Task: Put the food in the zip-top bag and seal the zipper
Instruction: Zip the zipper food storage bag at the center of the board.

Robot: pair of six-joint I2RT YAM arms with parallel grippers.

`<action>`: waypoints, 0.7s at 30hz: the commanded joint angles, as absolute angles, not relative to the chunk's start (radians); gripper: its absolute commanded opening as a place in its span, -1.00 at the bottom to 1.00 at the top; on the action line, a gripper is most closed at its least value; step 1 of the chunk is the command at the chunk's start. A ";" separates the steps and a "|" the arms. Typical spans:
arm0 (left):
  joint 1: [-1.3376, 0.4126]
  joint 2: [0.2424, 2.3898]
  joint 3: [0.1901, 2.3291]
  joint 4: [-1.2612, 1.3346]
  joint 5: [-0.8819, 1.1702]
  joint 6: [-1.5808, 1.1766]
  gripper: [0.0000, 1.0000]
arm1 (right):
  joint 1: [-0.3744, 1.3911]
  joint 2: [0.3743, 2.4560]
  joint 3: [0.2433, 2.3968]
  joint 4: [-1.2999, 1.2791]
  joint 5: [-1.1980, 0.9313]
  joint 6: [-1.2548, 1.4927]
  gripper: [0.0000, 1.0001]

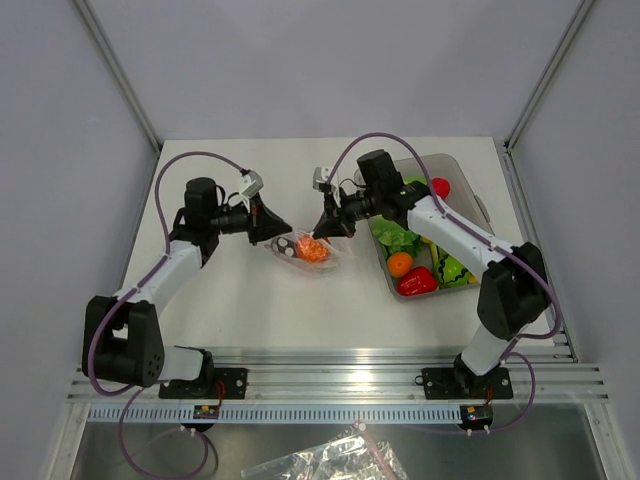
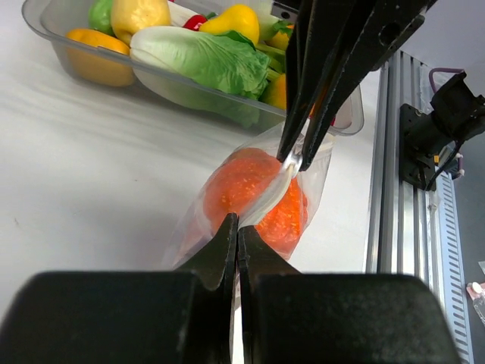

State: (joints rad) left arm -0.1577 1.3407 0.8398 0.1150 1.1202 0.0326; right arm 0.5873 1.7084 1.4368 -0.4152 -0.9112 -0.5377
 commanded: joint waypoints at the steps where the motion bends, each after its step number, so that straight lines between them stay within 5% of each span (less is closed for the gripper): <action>1: -0.114 1.296 0.841 0.222 1.063 0.012 -1.00 | 0.561 1.637 1.385 -0.476 -0.873 -0.511 -1.00; 21: -0.035 1.256 0.842 0.204 0.996 0.012 -1.00 | 0.529 1.428 1.213 -0.459 -0.729 -0.453 -1.00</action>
State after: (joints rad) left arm -0.0788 1.2907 0.8394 0.1295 1.0798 -0.0010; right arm 0.5533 1.4979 1.2415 -0.4011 -0.7677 -0.4793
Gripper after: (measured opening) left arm 0.002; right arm 0.033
